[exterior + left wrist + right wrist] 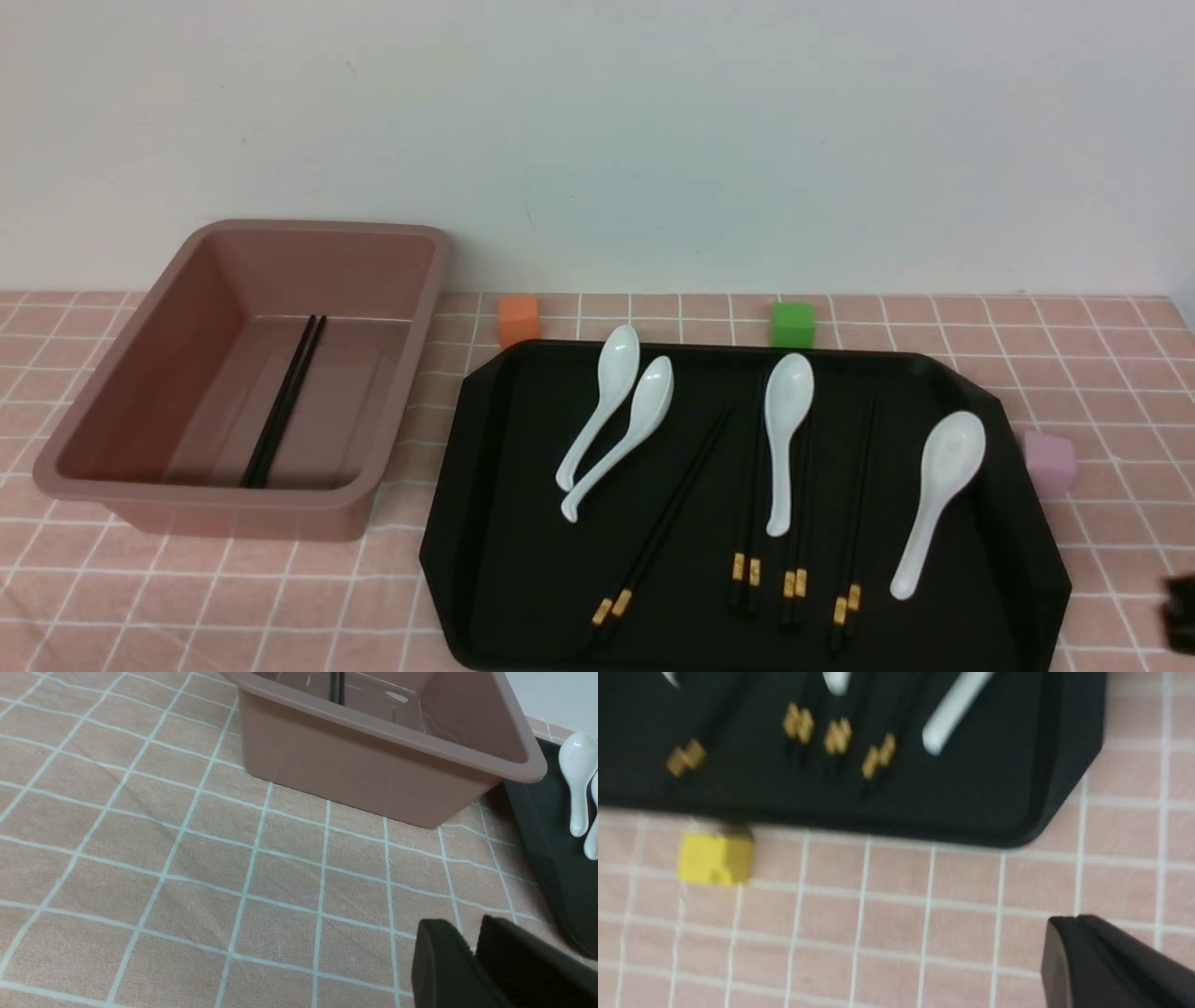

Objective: On pink tablecloth take chopsticks from black tray and put them in box.
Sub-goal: 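Move the gripper over the chopsticks on the black tray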

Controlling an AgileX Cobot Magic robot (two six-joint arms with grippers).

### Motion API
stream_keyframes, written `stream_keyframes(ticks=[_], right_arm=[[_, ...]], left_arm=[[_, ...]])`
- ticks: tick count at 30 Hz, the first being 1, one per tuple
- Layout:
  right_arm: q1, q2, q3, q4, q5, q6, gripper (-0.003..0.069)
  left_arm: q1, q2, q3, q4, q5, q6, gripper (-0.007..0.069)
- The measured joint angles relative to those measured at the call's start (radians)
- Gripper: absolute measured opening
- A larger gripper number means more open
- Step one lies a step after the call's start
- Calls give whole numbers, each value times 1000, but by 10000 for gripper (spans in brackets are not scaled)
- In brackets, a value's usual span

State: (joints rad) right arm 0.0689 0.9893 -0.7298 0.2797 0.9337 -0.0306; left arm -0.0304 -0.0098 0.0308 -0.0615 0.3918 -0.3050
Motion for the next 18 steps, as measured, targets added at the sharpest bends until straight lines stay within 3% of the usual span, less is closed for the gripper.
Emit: stream_keyframes(ticks=[6, 8, 11, 14, 18], right_arm=[[165, 265, -83, -3, -60, 55, 29], [275, 360, -133, -37, -99, 124, 45], [353, 440, -182, -98, -136, 206, 73], [390, 506, -223, -136, -155, 285, 110], [393, 642, -299, -195, -166, 396, 237]], left_arm=[[0, 0, 0, 0, 0, 0, 132], [0, 0, 0, 0, 0, 0, 133], [0, 0, 0, 0, 0, 0, 134], [0, 0, 0, 0, 0, 0, 135], [0, 0, 0, 0, 0, 0, 139]])
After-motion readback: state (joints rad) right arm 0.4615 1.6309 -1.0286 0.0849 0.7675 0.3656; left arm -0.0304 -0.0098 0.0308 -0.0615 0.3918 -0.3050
